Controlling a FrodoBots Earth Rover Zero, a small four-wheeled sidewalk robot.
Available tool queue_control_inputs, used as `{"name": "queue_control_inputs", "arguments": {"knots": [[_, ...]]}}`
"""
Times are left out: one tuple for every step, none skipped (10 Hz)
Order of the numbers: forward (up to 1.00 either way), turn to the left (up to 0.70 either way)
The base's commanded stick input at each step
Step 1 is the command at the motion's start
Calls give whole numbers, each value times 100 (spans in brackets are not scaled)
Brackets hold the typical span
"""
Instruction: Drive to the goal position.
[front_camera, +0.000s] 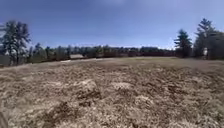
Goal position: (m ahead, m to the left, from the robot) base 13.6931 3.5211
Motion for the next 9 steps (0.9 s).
{"name": "queue_control_inputs", "arguments": {"knots": [[70, 0], [70, 0], [70, 0], [70, 0], [70, 0], [70, 0], [70, 0], [70, 0], [70, 0]]}}
